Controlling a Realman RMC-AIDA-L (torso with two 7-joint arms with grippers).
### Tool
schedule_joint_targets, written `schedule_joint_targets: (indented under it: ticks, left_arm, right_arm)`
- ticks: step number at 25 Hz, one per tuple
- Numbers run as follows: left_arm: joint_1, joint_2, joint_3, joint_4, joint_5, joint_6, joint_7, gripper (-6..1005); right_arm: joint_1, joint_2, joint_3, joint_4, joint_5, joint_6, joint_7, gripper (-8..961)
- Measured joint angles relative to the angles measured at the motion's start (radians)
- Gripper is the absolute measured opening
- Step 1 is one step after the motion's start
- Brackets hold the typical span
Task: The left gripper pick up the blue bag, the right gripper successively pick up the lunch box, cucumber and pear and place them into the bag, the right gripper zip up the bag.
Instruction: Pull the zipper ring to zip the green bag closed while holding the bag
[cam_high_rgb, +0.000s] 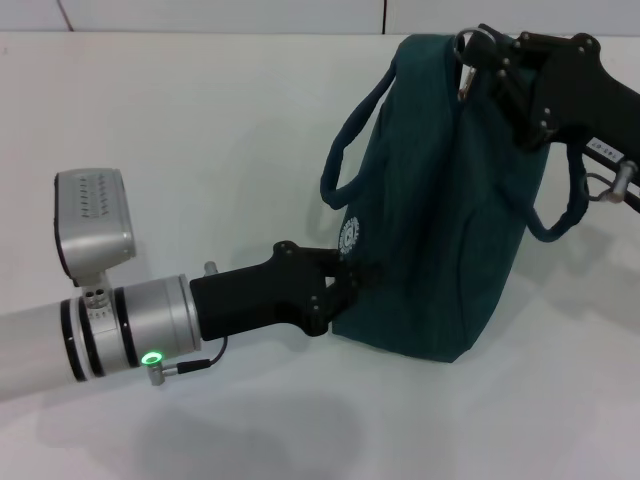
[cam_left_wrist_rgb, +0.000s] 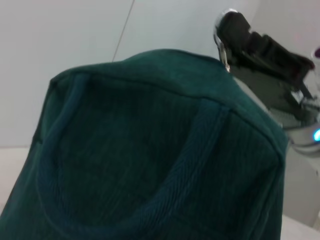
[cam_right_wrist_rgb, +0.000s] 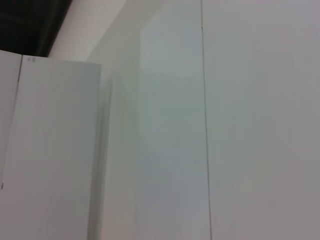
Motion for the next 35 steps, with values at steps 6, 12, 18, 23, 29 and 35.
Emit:
schedule_joint_targets:
  ticks: [6,12,18,23,29,35]
  left_arm:
    - [0.013,0.0,0.043,0.034,0.016,0.006,-0.006,66]
    - [0.016,0.006,0.079,0.042,0.021,0.024,-0.008,66]
    - [0.027,0.008,0.082,0.055,0.042,0.034,-0.009,65]
    - [0.04,0.009,0.089,0.078,0.063,0.052,-0.01,64]
    - [0.041,0.01,0.091,0.091,0.107,0.084,-0.011,64]
    - [0.035,0.012,0.092,0.096,0.158,0.114,-0.007,63]
  right_arm:
    - [0.017,0.0,-0.005,0.01,0.001,0.048,0.043,10]
    - [0.02,-0.003,0.001,0.007,0.001,0.062,0.136,10]
    - [0.021,-0.007,0.002,0.0,0.016,0.067,0.162,10]
    - [0.022,-0.008,0.002,-0.001,0.024,0.073,0.163,10]
    - [0.03,-0.009,0.001,0.002,0.025,0.117,0.164,10]
    - [0.042,-0.009,0.001,0.007,0.023,0.163,0.165,10]
